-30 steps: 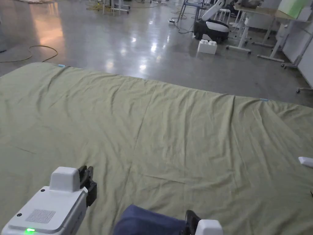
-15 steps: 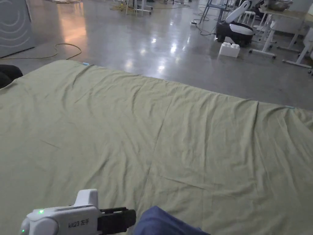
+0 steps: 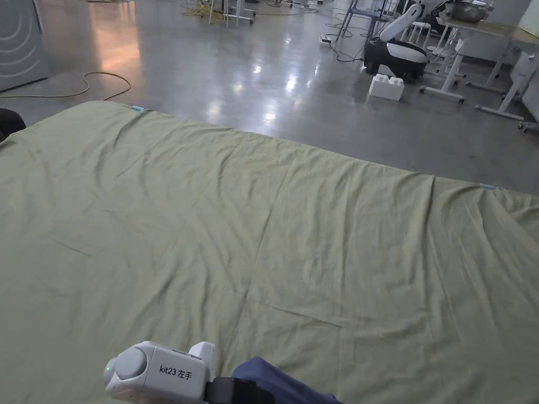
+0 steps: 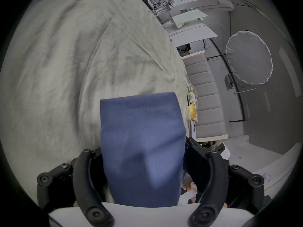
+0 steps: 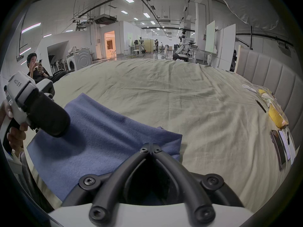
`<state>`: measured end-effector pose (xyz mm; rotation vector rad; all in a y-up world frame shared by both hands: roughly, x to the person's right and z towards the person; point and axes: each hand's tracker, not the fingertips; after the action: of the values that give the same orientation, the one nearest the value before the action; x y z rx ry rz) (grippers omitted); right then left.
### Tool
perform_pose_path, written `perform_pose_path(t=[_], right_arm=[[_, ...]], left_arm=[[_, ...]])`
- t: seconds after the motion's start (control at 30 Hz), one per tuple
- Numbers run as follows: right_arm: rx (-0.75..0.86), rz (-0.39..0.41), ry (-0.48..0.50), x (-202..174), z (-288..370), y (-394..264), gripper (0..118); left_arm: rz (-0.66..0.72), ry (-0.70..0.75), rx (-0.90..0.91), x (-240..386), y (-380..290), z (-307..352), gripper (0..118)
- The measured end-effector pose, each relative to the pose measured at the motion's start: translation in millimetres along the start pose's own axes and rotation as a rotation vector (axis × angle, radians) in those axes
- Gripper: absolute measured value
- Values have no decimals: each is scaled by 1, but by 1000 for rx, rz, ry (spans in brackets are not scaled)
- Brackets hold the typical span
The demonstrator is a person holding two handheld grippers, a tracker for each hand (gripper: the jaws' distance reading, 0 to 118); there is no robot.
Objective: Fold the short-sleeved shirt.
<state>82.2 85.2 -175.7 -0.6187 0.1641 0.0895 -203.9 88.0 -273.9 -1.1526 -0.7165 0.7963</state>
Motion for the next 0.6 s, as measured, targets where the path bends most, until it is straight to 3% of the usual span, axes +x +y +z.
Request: perform_pose_path(t=[0.07,0.13,0.3,0.6], right_arm=[[1,0,1,0,0,0,1],[1,-1,1,1,1,-1,1],[12,5,11,0,4,-1,1],[28,34,-2,-6,5,0,1]], left_arm=[[6,-9,1,-2,3,0,80],[5,4,2,-5,3,2,61],[44,-27,10,-16,-3,9,41],[120,-147,107,-28,-21,20,33]])
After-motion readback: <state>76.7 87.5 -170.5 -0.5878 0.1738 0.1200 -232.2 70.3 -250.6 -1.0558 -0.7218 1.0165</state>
